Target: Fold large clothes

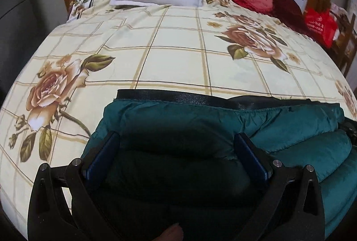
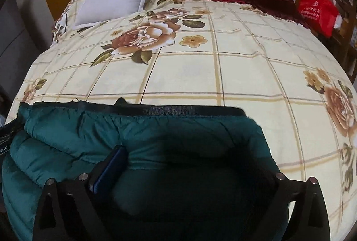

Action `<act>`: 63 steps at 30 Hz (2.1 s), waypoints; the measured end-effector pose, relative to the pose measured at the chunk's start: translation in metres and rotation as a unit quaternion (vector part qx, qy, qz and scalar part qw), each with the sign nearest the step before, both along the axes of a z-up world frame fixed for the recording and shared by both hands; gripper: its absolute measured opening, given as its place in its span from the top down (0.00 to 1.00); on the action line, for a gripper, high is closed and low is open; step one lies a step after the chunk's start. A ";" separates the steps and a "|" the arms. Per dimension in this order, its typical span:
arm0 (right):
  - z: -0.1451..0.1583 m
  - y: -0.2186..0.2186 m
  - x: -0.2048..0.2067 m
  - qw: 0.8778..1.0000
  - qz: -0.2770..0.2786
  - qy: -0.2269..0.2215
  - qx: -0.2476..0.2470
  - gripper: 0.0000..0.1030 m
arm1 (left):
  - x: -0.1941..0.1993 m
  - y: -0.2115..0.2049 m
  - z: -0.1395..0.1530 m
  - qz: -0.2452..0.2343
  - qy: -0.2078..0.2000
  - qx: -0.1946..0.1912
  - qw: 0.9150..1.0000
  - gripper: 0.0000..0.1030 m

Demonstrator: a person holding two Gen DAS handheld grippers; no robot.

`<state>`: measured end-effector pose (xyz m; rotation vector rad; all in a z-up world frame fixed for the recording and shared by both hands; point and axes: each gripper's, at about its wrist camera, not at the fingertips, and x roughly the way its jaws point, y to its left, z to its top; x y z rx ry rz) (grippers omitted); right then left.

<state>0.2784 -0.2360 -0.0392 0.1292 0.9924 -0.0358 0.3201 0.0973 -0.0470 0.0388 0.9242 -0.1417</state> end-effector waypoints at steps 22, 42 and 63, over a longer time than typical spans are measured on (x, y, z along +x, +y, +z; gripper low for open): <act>0.108 -0.062 -0.072 0.996 -0.007 -0.069 0.055 0.02 | -0.055 0.092 0.090 -0.033 -0.016 -0.088 0.995 0.00; -0.010 -0.091 -0.108 0.972 0.012 -0.045 0.230 0.00 | -0.086 0.122 0.025 -0.054 0.026 -0.141 0.988 0.00; -0.023 -0.091 -0.085 0.948 0.118 -0.079 0.286 0.08 | -0.053 0.111 0.005 -0.165 0.071 -0.249 0.952 0.29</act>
